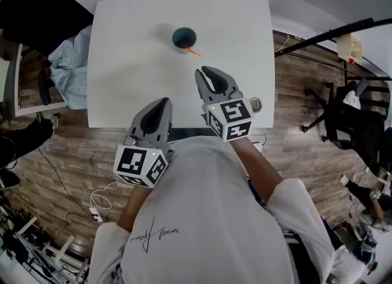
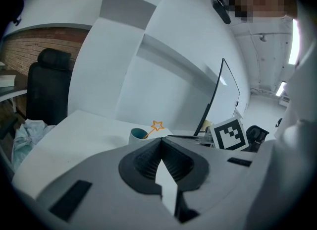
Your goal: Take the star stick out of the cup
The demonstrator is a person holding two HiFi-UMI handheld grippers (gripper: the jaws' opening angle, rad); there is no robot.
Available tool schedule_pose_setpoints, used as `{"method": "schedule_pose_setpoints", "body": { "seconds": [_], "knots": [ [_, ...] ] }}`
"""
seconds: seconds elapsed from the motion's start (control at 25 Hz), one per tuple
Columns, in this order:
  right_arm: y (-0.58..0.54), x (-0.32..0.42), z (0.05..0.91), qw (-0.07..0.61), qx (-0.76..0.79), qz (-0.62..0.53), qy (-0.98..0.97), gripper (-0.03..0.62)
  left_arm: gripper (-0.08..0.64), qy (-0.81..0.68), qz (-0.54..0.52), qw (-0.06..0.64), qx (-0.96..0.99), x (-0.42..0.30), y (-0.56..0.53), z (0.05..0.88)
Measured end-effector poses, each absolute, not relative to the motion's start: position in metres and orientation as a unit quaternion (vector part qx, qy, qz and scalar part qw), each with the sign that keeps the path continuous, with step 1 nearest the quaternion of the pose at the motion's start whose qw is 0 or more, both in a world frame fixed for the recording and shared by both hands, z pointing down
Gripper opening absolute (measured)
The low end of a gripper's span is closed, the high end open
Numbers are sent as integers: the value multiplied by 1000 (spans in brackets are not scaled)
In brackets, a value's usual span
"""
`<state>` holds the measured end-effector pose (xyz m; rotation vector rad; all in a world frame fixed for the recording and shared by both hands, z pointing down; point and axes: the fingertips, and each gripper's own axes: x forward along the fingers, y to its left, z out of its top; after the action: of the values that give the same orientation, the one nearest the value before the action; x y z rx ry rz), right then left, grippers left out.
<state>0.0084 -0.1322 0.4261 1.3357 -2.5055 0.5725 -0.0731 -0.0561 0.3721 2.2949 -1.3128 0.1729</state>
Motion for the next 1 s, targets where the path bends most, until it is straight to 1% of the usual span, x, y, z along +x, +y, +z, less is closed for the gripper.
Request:
{"method": "schedule_pose_setpoints", "body": {
  "seconds": [0.48,1.0],
  "knots": [
    [-150,7,443,109,469,202,-853,103,5,-483,70,251,836,-78,-61,377],
    [-166,-3,452,118,470,190,-854,112,5,-481,78,256,835,-85,-63,382]
  ]
}}
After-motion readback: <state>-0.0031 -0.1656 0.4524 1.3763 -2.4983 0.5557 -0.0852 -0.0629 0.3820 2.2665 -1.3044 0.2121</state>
